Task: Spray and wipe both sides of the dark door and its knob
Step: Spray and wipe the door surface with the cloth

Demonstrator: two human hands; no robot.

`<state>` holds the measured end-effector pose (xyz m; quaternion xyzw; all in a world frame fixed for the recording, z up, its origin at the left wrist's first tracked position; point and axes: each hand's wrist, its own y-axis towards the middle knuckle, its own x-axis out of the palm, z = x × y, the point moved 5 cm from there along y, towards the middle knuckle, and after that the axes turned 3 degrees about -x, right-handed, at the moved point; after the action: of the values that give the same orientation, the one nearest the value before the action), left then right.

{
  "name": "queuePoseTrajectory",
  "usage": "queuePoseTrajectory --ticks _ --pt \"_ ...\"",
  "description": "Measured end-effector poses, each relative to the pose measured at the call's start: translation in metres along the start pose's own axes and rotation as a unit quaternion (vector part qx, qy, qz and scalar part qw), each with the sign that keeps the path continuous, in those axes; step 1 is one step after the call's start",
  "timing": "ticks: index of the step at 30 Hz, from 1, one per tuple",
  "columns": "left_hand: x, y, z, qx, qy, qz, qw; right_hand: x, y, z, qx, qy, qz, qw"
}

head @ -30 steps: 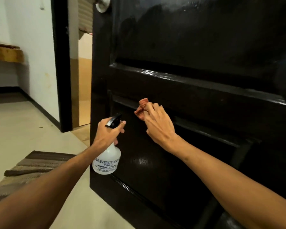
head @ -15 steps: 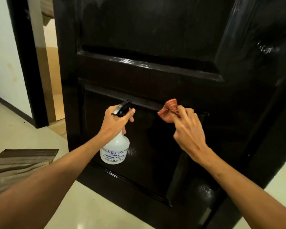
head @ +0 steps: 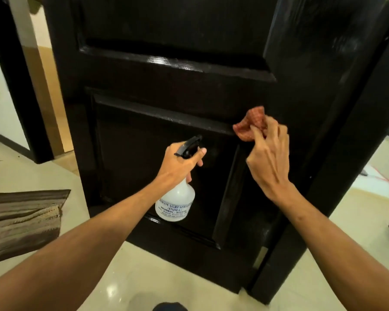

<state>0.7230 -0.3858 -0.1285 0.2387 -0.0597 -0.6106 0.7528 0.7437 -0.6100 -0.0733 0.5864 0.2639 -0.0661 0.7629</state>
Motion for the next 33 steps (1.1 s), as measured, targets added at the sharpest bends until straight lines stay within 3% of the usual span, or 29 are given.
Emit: queuePoseTrajectory --ticks 7,15,21,28,33 --pt "0.053 -0.02 -0.03 -0.012 0.0 -0.042 0.999 0.062 -0.113 -0.008 -0.065 0.0 -0.135 0.989" --pt "0.074 -0.042 -0.077 -0.062 -0.011 -0.066 0.996 0.083 -0.139 -0.007 -0.027 0.027 -0.092 0.995" --pt "0.064 -0.059 -0.114 -0.084 -0.01 -0.06 0.995 0.141 -0.256 -0.041 -0.051 0.025 -0.312 0.948" --pt "0.038 -0.08 -0.18 -0.088 0.001 -0.013 0.996 0.176 -0.319 -0.06 -0.05 -0.004 -0.436 0.899" --pt "0.023 -0.103 -0.236 -0.103 0.014 0.01 0.995 0.198 -0.358 -0.079 0.015 0.022 -0.498 0.867"
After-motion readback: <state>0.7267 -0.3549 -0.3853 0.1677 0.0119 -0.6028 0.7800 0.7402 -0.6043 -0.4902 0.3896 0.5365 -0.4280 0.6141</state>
